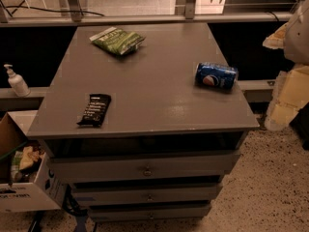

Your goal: Move pepsi can near green jalapeno chip bag

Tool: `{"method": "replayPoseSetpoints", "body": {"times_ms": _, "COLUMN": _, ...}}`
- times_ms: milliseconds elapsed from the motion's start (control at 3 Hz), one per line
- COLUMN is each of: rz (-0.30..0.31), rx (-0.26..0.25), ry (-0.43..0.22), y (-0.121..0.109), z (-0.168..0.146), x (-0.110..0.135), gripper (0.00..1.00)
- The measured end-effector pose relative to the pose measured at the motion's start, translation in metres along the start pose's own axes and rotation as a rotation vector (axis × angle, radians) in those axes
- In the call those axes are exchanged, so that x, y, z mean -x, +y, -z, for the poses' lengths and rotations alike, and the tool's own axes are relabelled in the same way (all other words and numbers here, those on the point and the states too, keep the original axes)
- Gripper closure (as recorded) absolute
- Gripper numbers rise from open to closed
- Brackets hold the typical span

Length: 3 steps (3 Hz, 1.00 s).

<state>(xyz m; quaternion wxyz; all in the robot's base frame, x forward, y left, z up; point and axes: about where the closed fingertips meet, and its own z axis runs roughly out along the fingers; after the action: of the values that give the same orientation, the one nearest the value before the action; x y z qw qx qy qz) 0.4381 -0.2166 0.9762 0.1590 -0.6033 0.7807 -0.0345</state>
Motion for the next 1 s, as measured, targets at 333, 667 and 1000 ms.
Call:
{"method": "replayPoseSetpoints", "body": {"times_ms": 333, "rz": 0.0, "rx": 0.0, "ry": 0.0, "y": 0.0, "z": 0.0, "x": 0.0, "gripper": 0.0}}
{"method": "replayPoseSetpoints", "body": {"times_ms": 667, "rz": 0.015, "rx": -0.006, "ry": -0.048, "y": -0.008, "z": -0.01, "x": 0.008, "gripper": 0.0}}
{"method": "replayPoseSetpoints", "body": {"times_ms": 1000, "rz": 0.028, "rx": -0.022, "ry": -0.111, "y": -0.027, "z": -0.038, "x": 0.015, "gripper": 0.0}}
